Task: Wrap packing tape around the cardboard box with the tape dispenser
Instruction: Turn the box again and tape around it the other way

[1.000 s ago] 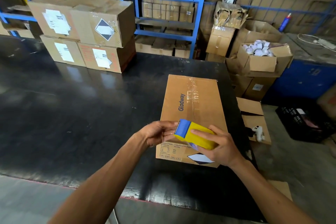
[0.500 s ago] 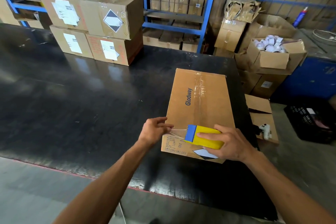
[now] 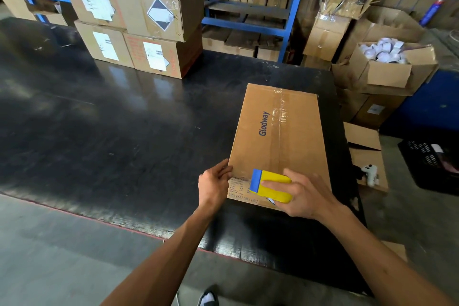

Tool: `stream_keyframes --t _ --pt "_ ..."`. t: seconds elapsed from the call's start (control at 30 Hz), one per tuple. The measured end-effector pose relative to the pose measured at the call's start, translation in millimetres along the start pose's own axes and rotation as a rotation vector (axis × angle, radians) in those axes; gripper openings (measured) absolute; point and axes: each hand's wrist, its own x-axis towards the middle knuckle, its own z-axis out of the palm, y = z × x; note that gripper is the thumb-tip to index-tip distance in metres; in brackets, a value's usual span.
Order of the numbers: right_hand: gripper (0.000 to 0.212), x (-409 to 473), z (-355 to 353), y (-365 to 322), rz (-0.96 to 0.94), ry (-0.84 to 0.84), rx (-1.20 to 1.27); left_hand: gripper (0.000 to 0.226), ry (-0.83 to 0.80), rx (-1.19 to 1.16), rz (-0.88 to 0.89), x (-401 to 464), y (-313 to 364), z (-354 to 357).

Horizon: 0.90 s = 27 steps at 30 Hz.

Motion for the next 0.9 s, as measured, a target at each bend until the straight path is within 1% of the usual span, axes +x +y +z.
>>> stream_keyframes --t 0.37,0.47,0.53,0.6,0.63,0.67,0.7,0.77,0.8,0.83,0.9 --pt "0.050 10.7 -5.8 -8.2 0.007 -0.095 -0.054 0.041 0.010 0.023 0.006 6.3 -0.9 -0.4" --pt "0.048 12.5 -5.8 -10.7 0.018 -0.093 -0.062 0.051 0.033 0.056 0.016 3.7 -0.1 -0.3" --pt "0.049 12.6 -5.7 -11.4 0.024 -0.095 -0.061 0.065 0.046 0.068 0.004 6.5 -0.8 -3.5" --pt "0.051 13.0 -6.4 -11.7 0.029 -0.097 -0.060 0.076 -0.017 0.079 -0.001 13.7 -1.4 -8.3" --pt "0.051 13.5 -6.9 -11.5 0.027 -0.095 -0.061 0.077 -0.067 0.118 0.038 16.8 -2.1 -10.9" --pt "0.050 14.0 -7.2 -11.4 0.026 -0.097 -0.063 0.074 -0.109 0.198 0.136 20.2 -4.1 -13.6" --pt "0.050 14.1 -7.4 -11.4 0.028 -0.102 -0.066 0.070 -0.124 0.312 0.296 23.8 -7.6 -15.6" --pt "0.049 14.1 -7.4 -11.5 0.039 -0.104 -0.069 0.065 -0.124 0.590 0.682 29.7 -14.9 -16.2" --pt "0.049 14.2 -7.4 -11.8 0.046 -0.103 -0.068 0.064 -0.131 0.689 0.831 31.2 -15.2 -12.8" --pt "0.049 14.5 -7.2 -12.3 0.053 -0.103 -0.065 0.064 -0.167 0.754 0.941 31.5 -12.9 -7.8" --pt "0.049 14.7 -7.6 -13.3 0.061 -0.110 -0.069 0.063 -0.290 0.841 1.134 31.1 -5.8 3.0"
